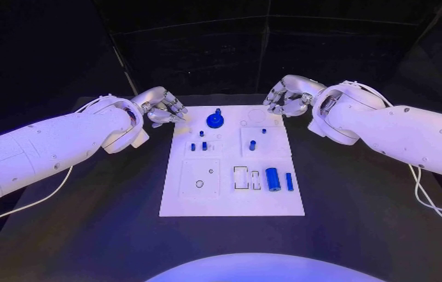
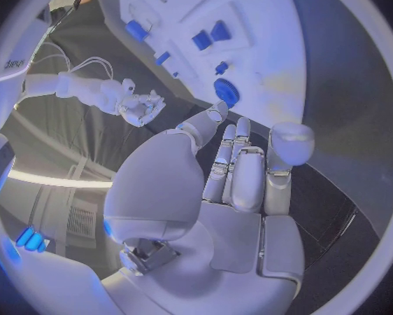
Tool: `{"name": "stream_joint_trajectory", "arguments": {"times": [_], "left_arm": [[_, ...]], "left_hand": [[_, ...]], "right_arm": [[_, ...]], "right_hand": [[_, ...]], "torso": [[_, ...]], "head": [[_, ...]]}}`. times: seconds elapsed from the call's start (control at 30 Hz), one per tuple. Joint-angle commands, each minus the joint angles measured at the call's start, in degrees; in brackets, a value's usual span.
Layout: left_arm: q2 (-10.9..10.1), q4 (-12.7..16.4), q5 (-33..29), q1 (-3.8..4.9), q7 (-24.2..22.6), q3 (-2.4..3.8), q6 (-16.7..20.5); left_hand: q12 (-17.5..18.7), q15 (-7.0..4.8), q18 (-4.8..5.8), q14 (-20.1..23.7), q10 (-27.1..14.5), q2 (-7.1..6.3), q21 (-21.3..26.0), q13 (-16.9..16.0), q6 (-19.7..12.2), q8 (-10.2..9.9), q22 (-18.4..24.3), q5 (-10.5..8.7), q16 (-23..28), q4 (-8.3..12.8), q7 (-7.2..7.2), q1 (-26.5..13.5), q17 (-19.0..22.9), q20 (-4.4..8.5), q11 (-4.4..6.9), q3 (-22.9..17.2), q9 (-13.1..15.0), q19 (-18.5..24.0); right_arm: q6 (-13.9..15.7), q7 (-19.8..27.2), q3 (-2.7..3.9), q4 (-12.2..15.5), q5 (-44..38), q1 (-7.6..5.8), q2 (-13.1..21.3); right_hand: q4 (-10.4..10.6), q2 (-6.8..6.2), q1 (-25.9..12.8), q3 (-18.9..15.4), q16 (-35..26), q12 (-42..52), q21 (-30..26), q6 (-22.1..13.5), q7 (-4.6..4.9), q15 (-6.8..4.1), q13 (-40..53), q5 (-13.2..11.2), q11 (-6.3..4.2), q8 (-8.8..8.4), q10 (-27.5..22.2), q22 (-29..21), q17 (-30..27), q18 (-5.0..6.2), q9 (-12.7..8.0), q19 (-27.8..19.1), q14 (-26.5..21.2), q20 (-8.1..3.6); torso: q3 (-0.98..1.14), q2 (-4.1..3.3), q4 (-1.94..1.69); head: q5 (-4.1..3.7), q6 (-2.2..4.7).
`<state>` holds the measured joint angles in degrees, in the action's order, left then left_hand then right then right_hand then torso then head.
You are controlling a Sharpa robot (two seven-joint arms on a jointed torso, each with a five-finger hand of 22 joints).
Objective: Assemble the parts on the task board
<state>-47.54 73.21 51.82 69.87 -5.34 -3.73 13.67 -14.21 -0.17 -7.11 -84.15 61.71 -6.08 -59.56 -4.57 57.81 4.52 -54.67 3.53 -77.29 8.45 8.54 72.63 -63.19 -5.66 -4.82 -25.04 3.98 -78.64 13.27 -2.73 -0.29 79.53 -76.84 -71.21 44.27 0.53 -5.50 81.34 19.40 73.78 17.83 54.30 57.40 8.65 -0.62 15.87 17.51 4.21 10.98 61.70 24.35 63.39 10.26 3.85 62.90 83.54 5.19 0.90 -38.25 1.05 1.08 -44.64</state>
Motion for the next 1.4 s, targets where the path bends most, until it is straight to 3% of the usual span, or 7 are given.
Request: {"name": "stream_joint_trajectory", "arguments": {"times": [0.03,0.17,0.33,0.5,0.67,0.97,1.4], "left_arm": [[-0.9,2.2,-20.0,0.05,-10.3,-0.02,4.6],[-1.5,4.4,-29.4,-0.12,-15.5,-0.05,5.5],[-1.7,6.0,-37.7,-0.3,-20.1,-0.09,5.2],[-1.8,7.0,-42.6,-0.48,-22.0,-0.12,5.1],[-1.7,7.6,-45.2,-0.58,-23.0,-0.13,5.2],[-1.6,7.9,-48.4,-0.63,-23.9,-0.14,5.6],[-1.3,7.7,-48.8,-0.64,-23.8,-0.14,5.1]], "left_hand": [[-0.4,0.09,-1.18,0.6,0.7,0.58,4.1,0.0,0.9,0.5,4.3,-0.23,2.3,-0.3,0.1,-0.2,4.2,-0.01,-0.08,-0.1,0.1,2.1],[-1.4,0.0,-2.03,2.4,2.1,0.81,8.4,-0.3,1.5,0.7,8.6,-0.23,4.8,-0.7,0.07,-0.4,8.4,0.02,0.18,0.2,0.0,4.4],[-2.2,-0.09,-3.2,5.0,2.8,1.07,15.2,-0.5,2.3,1.0,15.1,-0.24,8.4,-1.1,-0.02,-0.5,14.0,0.04,0.32,0.8,0.0,7.9],[-2.6,-0.11,-3.42,6.1,3.0,1.42,17.0,-0.6,2.7,1.2,16.6,-0.23,9.8,-1.2,-0.08,-0.4,16.3,0.07,0.43,1.0,0.0,8.9],[-2.8,-0.08,-3.41,6.5,2.9,1.36,17.4,-0.7,2.5,1.1,16.8,-0.25,10.3,-1.4,0.0,-0.5,17.1,0.06,0.37,1.3,-0.1,9.1],[-2.9,0.05,-3.38,6.7,2.3,1.42,17.9,-0.7,1.8,0.7,17.1,-0.22,10.5,-1.4,0.25,-0.4,17.3,-0.02,0.18,1.5,-0.2,9.2],[-3.0,0.1,-3.37,6.8,2.1,1.56,18.0,-0.7,1.7,0.6,17.2,-0.22,10.5,-1.4,0.37,-0.3,17.4,-0.06,0.09,1.5,-0.2,9.2]], "right_arm": [[-2.2,-1.1,-0.07,0.0,-10.5,0.51,0.1],[-1.5,-2.3,-0.17,-0.2,-13.6,1.37,0.0],[-3.9,-5.9,-0.31,0.3,-17.7,2.09,-0.5],[-5.0,-8.5,-1.63,0.9,-19.9,2.4,-1.0],[-5.9,-8.9,-2.11,0.5,-18.5,2.5,-1.6],[-8.0,-8.4,-2.31,-0.3,-16.8,2.8,-2.7],[-6.8,-7.3,-2.33,-1.5,-16.4,3.19,-4.0]], "right_hand": [[0.0,-0.55,-0.4,0.7,0.4,-1.7,0.5,0.9,-0.1,-0.04,-2.0,-0.1,-0.05,-0.74,1.5,0.1,0.6,0.37,0.0,0.8,1.7,-0.05],[-0.1,-0.99,-0.9,0.8,0.4,-2.7,0.7,1.1,-0.01,-0.01,-3.1,0.0,0.06,-1.33,2.1,0.2,0.5,0.33,-0.1,1.0,1.7,-0.03],[0.5,-2.24,-2.8,0.1,1.0,-4.9,0.6,-0.5,0.57,0.66,-4.9,-1.5,0.88,-2.86,0.3,0.1,1.4,0.2,-0.2,1.2,2.0,0.37],[0.5,-2.81,-3.2,-0.3,1.1,-5.7,0.4,-1.2,1.0,1.01,-5.9,-1.9,1.35,-3.49,-0.5,-0.1,1.6,0.26,-0.1,1.4,2.0,0.7],[0.4,-2.86,-3.1,-0.4,1.3,-6.1,0.3,-1.6,1.19,1.19,-6.6,-1.9,1.57,-3.88,-1.0,-0.2,1.8,0.28,-0.1,1.5,2.0,0.88],[-0.3,-2.14,-2.0,0.4,1.6,-6.4,0.3,-1.7,1.39,1.3,-7.5,-1.7,1.73,-4.15,-1.0,-0.3,2.1,0.33,0.0,1.7,2.0,1.05],[-0.4,-1.23,-1.8,1.3,1.8,-6.3,0.4,-0.9,1.5,1.26,-8.4,-1.1,1.7,-4.05,-0.2,-0.3,2.4,0.35,0.1,1.9,2.1,1.08]], "torso": [[-0.06,-0.08,-0.11],[-0.1,-0.02,-0.34],[-0.04,-0.03,-0.25],[-0.04,0.0,-0.27],[-0.06,-0.09,-0.44],[-0.11,0.0,-0.31],[-0.03,-0.05,-0.3]], "head": [[-0.8,0.28],[-1.41,0.62],[-1.28,0.94],[-1.17,1.3],[-1.37,1.45],[-1.54,1.38],[-1.49,1.51]]}}
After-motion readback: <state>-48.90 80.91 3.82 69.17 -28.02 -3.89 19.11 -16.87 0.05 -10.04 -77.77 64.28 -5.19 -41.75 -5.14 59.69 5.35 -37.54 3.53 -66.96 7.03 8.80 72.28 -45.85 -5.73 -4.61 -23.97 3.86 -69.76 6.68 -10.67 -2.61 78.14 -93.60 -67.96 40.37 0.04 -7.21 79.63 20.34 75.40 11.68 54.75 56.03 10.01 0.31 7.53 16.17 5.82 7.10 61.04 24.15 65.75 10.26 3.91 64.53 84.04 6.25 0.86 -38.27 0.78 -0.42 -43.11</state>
